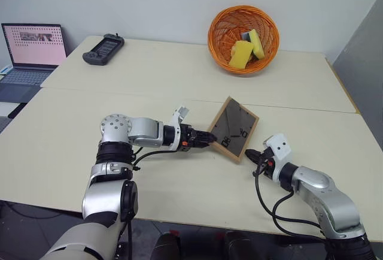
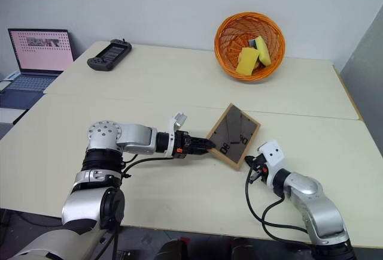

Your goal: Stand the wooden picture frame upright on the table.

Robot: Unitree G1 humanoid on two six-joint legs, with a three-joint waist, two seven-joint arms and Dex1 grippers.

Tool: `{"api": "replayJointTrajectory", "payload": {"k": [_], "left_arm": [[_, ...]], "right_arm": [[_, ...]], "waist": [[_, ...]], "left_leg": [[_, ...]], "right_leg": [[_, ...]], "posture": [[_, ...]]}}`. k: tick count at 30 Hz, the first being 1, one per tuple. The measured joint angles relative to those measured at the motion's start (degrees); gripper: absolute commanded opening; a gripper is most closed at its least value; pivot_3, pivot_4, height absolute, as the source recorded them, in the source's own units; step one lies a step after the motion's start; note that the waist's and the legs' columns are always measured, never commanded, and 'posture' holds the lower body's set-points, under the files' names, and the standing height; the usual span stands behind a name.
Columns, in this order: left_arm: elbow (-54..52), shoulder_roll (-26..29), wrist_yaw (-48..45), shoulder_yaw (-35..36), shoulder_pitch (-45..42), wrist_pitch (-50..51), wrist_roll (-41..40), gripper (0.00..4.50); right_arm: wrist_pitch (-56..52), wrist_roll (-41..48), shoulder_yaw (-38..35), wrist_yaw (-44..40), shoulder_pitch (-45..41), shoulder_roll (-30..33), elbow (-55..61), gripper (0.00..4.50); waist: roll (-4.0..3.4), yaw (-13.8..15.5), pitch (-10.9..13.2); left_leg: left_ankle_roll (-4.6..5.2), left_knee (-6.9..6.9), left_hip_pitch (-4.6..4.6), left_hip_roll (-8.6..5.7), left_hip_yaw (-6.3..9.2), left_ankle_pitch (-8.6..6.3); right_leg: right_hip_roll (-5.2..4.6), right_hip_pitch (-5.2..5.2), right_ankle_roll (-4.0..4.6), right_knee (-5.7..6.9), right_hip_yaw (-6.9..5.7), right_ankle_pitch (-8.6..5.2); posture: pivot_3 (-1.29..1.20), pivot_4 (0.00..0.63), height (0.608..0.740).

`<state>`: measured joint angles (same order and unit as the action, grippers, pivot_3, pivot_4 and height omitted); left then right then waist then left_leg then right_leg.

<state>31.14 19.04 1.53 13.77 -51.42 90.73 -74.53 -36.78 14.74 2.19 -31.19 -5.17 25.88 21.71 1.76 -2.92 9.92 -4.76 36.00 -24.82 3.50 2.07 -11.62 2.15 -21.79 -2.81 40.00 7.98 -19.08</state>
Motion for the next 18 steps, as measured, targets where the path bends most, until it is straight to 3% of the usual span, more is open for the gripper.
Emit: {"api": "replayJointTrajectory", "payload": {"k": [5,10,18], "left_arm": [[-2.98,2.79,-10.33,-2.86,-0.05,-5.75,7.63,1.32],[-9.07,7.66,-25.72,-11.51,-0.13,-15.80,17.87,1.32],[-13.77,10.98,-43.96,-19.39,-1.06,-31.33,30.29,1.32]], "right_arm": [[-0.03,0.68,-2.05,-1.06,0.29,2.49,0.00,0.00],[-1.53,4.33,-7.24,-3.87,-0.06,6.88,0.00,0.00],[-5.56,11.01,-11.45,-9.00,-9.19,13.19,0.49,0.00]], "waist": [[0.00,0.07,0.02],[-0.03,0.09,0.18],[-0.13,0.06,0.32]], "left_leg": [[0.01,-0.01,-0.02,-0.01,-0.01,0.00],[0.04,-0.01,-0.04,-0.01,-0.02,-0.02],[0.13,0.01,-0.05,0.00,-0.03,-0.06]], "right_leg": [[-0.02,0.01,0.00,-0.04,-0.01,0.00],[-0.03,0.01,0.00,-0.07,-0.01,0.00],[-0.03,0.03,0.01,-0.09,-0.02,0.00]], "posture": [[0.00,0.150,0.740],[0.00,0.150,0.740],[0.00,0.150,0.740]]}}
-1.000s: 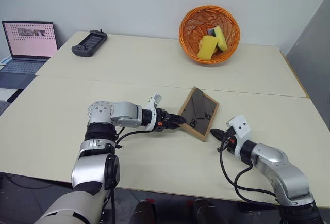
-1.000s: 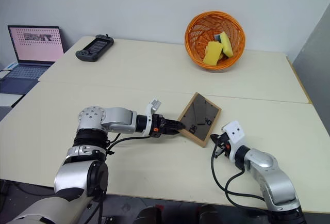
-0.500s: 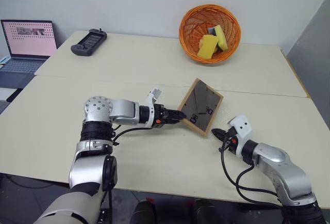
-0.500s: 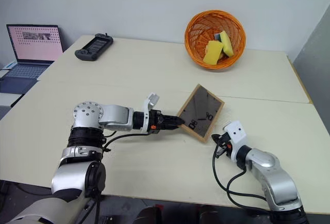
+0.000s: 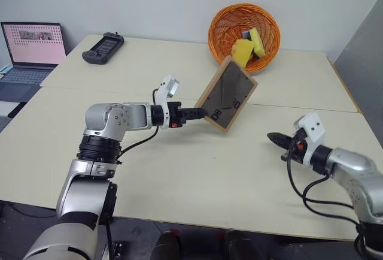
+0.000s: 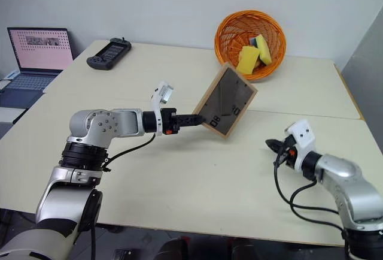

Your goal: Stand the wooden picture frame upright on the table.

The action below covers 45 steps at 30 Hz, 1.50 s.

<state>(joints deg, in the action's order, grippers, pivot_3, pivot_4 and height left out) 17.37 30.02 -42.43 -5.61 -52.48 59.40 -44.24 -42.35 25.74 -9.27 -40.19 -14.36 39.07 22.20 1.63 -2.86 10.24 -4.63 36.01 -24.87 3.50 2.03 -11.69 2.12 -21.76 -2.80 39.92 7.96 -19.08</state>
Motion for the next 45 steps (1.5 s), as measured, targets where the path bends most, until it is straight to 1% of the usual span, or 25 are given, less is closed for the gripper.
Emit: {"api": "replayJointTrajectory", "payload": {"k": [2,4,7,13,16,18,19,20,21,22,28,35,38,45], "left_arm": [[-0.23,0.25,-2.01,-0.33,-0.38,-2.34,2.10,1.32],[-1.84,1.09,-4.31,-1.00,-0.38,-4.83,4.34,1.32],[-5.16,1.21,-6.69,-1.12,-0.15,-6.15,5.56,1.32],[-9.09,1.11,-7.13,-0.84,2.82,-5.81,6.46,1.32],[-10.18,1.13,-6.77,-0.48,3.08,-4.54,6.46,1.32],[-10.40,1.13,-6.48,0.16,3.08,-4.21,6.46,1.32],[-10.42,1.13,-6.28,0.62,3.08,-3.89,6.46,1.32],[-10.42,1.13,-5.92,1.00,3.08,-3.67,6.46,1.32],[-10.45,1.12,-5.82,1.33,3.08,-3.64,6.45,1.32],[-10.51,1.14,-5.80,1.51,3.08,-3.64,6.45,1.32],[-10.46,1.14,-5.79,1.65,3.13,-3.70,6.69,1.32],[-9.59,1.01,-5.90,1.69,3.13,-4.93,7.95,1.32],[-8.43,0.79,-6.00,1.69,3.13,-5.18,8.56,1.32],[-8.42,-0.01,-6.84,1.68,2.94,-5.13,8.71,1.32]], "right_arm": [[-1.38,1.41,-0.05,-0.58,-3.54,0.52,-0.08,0.00],[-3.06,2.97,-0.09,-0.09,-10.47,0.24,-0.28,0.00],[-3.77,4.31,-0.01,1.59,-18.96,-1.20,-1.10,0.00],[-2.79,3.74,3.59,2.95,-25.89,-4.34,-6.78,0.00],[-0.09,2.11,5.53,2.52,-26.09,-4.48,-8.67,0.00],[1.37,1.78,5.97,2.35,-26.12,-4.65,-9.98,0.35],[1.82,1.75,5.94,2.38,-26.27,-4.87,-10.81,0.39],[1.98,1.75,5.92,2.46,-26.47,-4.99,-11.58,0.54],[2.14,1.45,5.90,2.52,-26.55,-4.92,-12.29,0.88],[2.32,1.20,5.91,2.44,-26.54,-4.48,-12.63,1.05],[3.21,0.27,5.76,1.25,-25.42,-1.87,-12.15,1.05],[2.11,1.02,4.25,1.47,-24.20,-1.30,-9.90,1.05],[1.23,2.19,3.80,1.88,-23.85,-1.88,-8.29,1.05],[1.01,2.36,5.07,3.01,-23.97,-5.02,-8.55,1.05]], "waist": [[-0.02,-0.12,0.06],[-0.16,-0.47,0.25],[-0.17,-0.30,0.25],[-0.18,-0.20,0.27],[-0.19,0.02,0.28],[-0.19,0.00,0.28],[-0.19,-0.02,0.28],[-0.19,-0.03,0.28],[-0.19,-0.03,0.28],[-0.21,-0.02,0.29],[-0.21,0.05,0.29],[-0.22,0.09,0.30],[-0.22,0.07,0.30],[-0.22,0.08,0.30]], "left_leg": [[0.00,0.02,-0.01,0.00,-0.01,0.00],[0.01,0.02,-0.01,0.00,-0.06,0.01],[0.01,0.00,-0.02,0.05,0.01,0.01],[0.01,0.02,-0.07,0.04,-0.03,0.01],[0.01,0.03,-0.09,0.04,0.00,0.01],[0.01,0.04,-0.09,0.04,-0.01,0.01],[0.01,0.04,-0.08,0.05,-0.01,0.01],[0.01,0.04,-0.08,0.05,0.00,0.01],[0.01,0.04,-0.08,0.05,0.00,0.01],[0.01,0.04,-0.08,0.05,0.01,0.01],[0.01,0.03,-0.09,0.07,0.10,0.01],[0.01,0.05,-0.09,0.08,0.19,0.02],[0.01,0.05,-0.09,0.08,0.22,0.02],[0.01,0.05,-0.09,0.08,0.25,0.03]], "right_leg": [[0.00,-0.02,0.00,0.00,0.02,0.00],[0.00,-0.05,0.00,0.03,0.09,0.01],[0.00,-0.03,0.01,0.03,-0.03,0.01],[-0.06,-0.05,0.01,0.02,-0.05,0.01],[-0.07,-0.05,0.01,0.02,-0.11,0.01],[-0.07,-0.05,0.01,0.03,-0.11,0.01],[-0.07,-0.05,0.01,0.03,-0.11,0.01],[-0.07,-0.05,0.01,0.04,-0.12,0.01],[-0.07,-0.05,0.01,0.05,-0.14,0.01],[-0.07,-0.05,0.01,0.05,-0.15,0.01],[-0.10,-0.04,0.02,0.05,-0.34,0.01],[-0.13,-0.02,0.02,0.08,-0.52,0.01],[-0.14,-0.01,0.02,0.08,-0.58,0.01],[-0.16,0.00,0.02,0.08,-0.64,0.01]], "posture": [[0.00,0.150,0.740],[0.00,0.150,0.740],[0.00,0.150,0.740],[0.00,0.150,0.740],[0.00,0.150,0.740],[0.00,0.150,0.740],[0.00,0.150,0.740],[0.00,0.150,0.740],[0.00,0.150,0.740],[0.00,0.150,0.740],[0.00,0.150,0.740],[0.00,0.150,0.740],[0.00,0.150,0.740],[0.00,0.150,0.740]]}}
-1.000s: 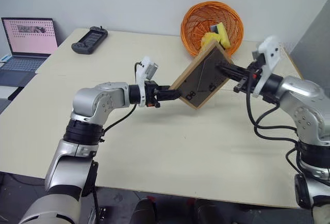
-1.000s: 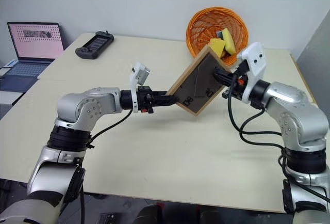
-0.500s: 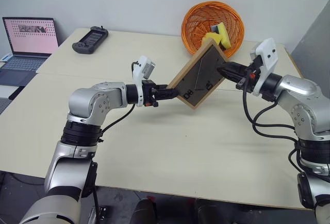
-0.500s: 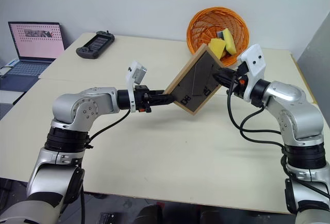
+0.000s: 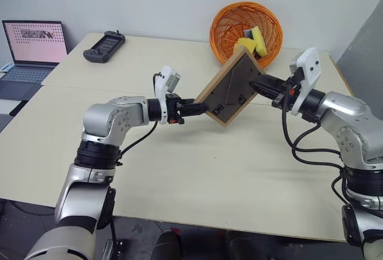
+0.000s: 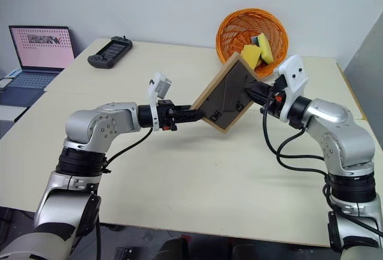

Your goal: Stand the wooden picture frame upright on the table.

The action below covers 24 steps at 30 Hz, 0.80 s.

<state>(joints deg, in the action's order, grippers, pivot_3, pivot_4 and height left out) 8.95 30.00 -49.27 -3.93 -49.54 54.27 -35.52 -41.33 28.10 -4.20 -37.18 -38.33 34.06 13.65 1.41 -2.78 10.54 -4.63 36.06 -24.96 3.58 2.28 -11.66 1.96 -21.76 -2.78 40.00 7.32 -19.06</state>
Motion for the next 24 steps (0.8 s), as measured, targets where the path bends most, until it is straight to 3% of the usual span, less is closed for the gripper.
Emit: {"api": "replayJointTrajectory", "payload": {"k": [24], "left_arm": [[0.02,-0.27,0.05,0.96,-0.18,0.21,0.52,1.32]], "right_arm": [[0.91,-1.45,0.88,0.17,-3.15,-2.70,-3.45,1.05]], "waist": [[0.00,0.01,0.00]], "left_leg": [[0.00,0.01,0.00,-0.01,0.04,0.00]], "right_leg": [[-0.04,0.00,0.01,0.04,-0.10,0.01]], "posture": [[0.00,0.150,0.740]]}}
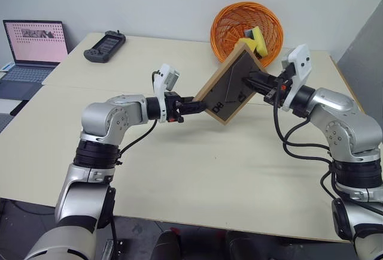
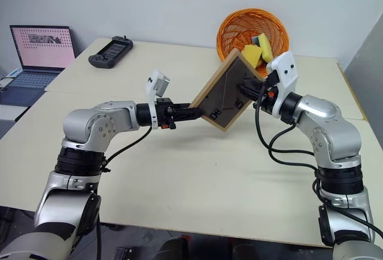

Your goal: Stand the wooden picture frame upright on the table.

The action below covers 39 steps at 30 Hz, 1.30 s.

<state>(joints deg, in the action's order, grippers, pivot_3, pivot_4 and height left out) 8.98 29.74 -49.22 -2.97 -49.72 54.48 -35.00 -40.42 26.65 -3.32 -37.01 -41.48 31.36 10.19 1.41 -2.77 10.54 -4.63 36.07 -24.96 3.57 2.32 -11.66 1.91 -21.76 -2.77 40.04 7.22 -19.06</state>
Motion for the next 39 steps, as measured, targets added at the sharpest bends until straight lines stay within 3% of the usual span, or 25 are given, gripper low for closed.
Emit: {"api": "replayJointTrajectory", "payload": {"k": [16,25,35,39], "left_arm": [[9.95,-0.97,-1.35,0.06,-3.26,-4.88,4.52,1.32],[13.15,-3.03,-0.51,3.18,-7.57,-2.13,4.27,1.32],[7.73,-3.72,4.13,9.67,-8.65,15.46,-3.41,1.32],[2.12,-4.19,8.14,14.22,-7.10,29.77,-8.38,1.32]], "right_arm": [[-8.19,4.98,-4.79,4.46,7.80,1.22,12.85,1.05],[-7.50,4.69,-4.34,5.70,9.72,2.87,14.53,1.05],[17.94,-15.64,2.27,4.59,18.40,11.02,5.42,1.05],[34.66,-25.30,3.11,6.29,20.19,12.32,-1.69,1.65]], "waist": [[0.00,0.07,0.00],[0.00,0.12,0.00],[0.00,-0.07,0.00],[0.00,-0.17,0.00]], "left_leg": [[0.01,0.00,0.00,-0.01,0.02,0.00],[0.01,0.00,-0.04,-0.02,0.03,0.00],[0.01,0.03,-0.03,-0.03,0.02,0.00],[0.00,0.03,-0.01,-0.02,0.02,0.01]], "right_leg": [[0.00,0.00,0.00,0.01,-0.02,0.00],[0.00,0.00,0.00,0.00,-0.03,0.00],[0.00,0.00,-0.01,0.00,-0.02,-0.01],[-0.01,0.00,-0.01,0.04,-0.02,-0.01]], "posture": [[0.00,0.150,0.740],[0.00,0.150,0.740],[0.00,0.150,0.740],[0.00,0.150,0.740]]}}
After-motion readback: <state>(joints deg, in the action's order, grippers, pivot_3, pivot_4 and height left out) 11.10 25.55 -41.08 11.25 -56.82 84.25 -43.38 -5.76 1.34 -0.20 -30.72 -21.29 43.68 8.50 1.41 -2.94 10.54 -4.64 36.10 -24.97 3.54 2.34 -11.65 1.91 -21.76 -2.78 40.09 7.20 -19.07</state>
